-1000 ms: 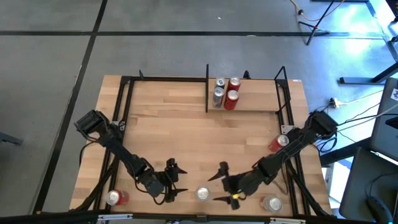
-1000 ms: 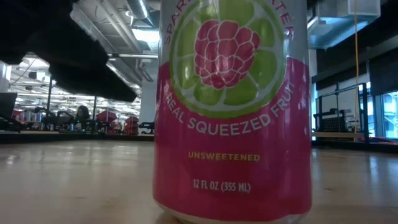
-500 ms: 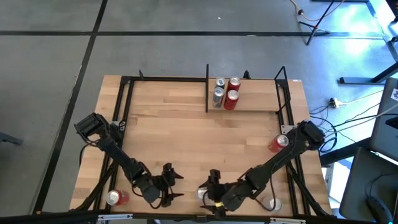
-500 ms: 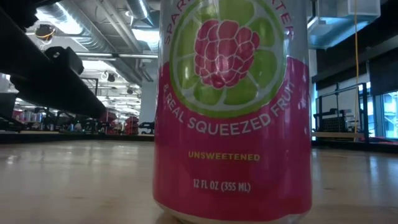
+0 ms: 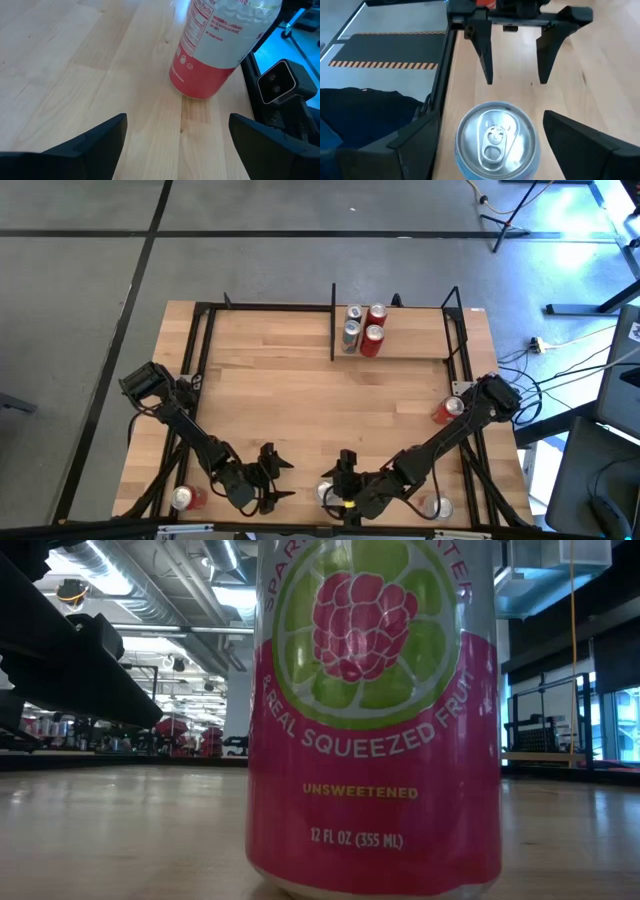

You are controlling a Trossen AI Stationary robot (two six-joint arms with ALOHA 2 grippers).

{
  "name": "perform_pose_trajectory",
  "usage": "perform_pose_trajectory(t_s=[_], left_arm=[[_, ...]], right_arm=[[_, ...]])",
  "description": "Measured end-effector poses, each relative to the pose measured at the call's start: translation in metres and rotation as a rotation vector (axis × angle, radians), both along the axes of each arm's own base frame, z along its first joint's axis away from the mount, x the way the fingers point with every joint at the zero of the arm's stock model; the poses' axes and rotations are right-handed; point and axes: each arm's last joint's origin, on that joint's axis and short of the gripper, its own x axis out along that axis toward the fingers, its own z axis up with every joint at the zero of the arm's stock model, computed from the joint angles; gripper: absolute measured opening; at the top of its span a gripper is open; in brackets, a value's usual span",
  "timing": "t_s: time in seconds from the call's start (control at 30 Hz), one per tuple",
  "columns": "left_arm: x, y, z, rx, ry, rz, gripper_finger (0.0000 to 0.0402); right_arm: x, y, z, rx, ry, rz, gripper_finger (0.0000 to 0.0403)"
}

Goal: Place canned beverage on shelf
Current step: Put the left pink soda can on the shelf

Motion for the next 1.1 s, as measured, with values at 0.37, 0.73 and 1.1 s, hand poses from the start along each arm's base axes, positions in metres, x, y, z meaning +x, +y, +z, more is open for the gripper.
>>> perform_pose_trajectory(t_s=[0.37,0.73,1.1], left_arm=[[0.001,0.001,0.0,0.002,-0.001,0.002,0.0338],[-0.001,-0.002,0.0,0.034,0.01,-0.054,0.0338],[-0.003,-0.004,0.0,0.036,0.009,-0.061,0.0338]], right_arm=[[0.007,0.005,-0.032,-0.035,0.054,-0.012,0.034],[0.004,0.002,-0.026,-0.103,0.039,0.008,0.0258],[-0.031,-0.037,0.035,-0.281,0.121,-0.06,0.0258]])
